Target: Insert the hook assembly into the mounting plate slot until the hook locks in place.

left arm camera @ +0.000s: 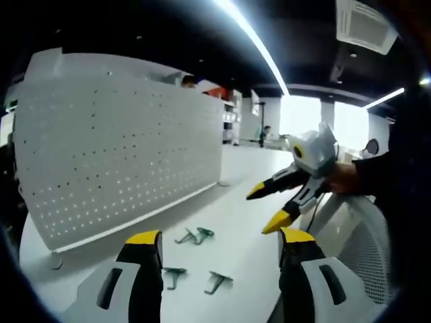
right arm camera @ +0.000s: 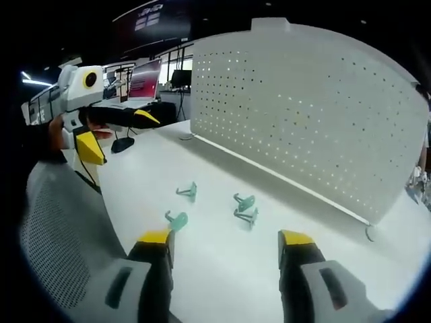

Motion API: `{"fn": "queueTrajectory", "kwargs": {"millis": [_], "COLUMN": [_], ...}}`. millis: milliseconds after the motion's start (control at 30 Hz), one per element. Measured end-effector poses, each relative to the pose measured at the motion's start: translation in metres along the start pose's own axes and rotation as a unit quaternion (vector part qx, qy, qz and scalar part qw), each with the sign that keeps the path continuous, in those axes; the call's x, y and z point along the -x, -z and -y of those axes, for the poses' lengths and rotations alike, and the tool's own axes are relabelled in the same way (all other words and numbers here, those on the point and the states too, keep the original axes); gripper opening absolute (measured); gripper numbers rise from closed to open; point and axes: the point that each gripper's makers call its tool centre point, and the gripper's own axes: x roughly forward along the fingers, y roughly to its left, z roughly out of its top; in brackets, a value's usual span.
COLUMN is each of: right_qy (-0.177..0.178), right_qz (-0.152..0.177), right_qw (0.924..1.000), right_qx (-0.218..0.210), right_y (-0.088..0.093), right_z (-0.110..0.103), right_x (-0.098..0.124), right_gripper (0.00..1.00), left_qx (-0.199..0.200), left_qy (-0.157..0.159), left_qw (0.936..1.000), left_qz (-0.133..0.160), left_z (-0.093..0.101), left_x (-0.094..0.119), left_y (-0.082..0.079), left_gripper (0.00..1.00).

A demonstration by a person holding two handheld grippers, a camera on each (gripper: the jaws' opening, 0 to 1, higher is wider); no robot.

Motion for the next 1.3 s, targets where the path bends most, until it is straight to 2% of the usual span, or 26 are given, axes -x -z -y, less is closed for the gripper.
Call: {"fn": "queueTrajectory", "kwargs": {"millis": [233,533,1067,1300], "right_qy": [-0.006,-0.029,-0.083,-0.107], "right_qz": [-0.005,-0.005,0.011,0.006], "right_qw": [1.0,0.9995,0.9952,0.9921], "right_qx": [0.002,0.016,0.05,0.066], "right_y": [0.001,-0.012,-0.046,-0.054], "right_z": [-0.004,-0.017,-0.041,-0.051], "right_x": [-0.003,-0.016,-0.063,-0.082], "right_gripper": [0.59,0.57,0.41,0.36], "left_qx": [-0.004,-0.001,0.004,0.006], "left_qy": [-0.004,-0.012,-0.028,-0.037], "left_qw": [1.0,0.9999,0.9996,0.9993], "left_qz": [0.001,0.008,0.003,0.003], "left_z": [-0.001,-0.006,-0.015,-0.018], "left_x": [0.001,0.003,0.005,0.006], "left_y": [-0.001,-0.003,0.0,0.0], "left_gripper": [0.7,0.7,0.7,0.7]}}
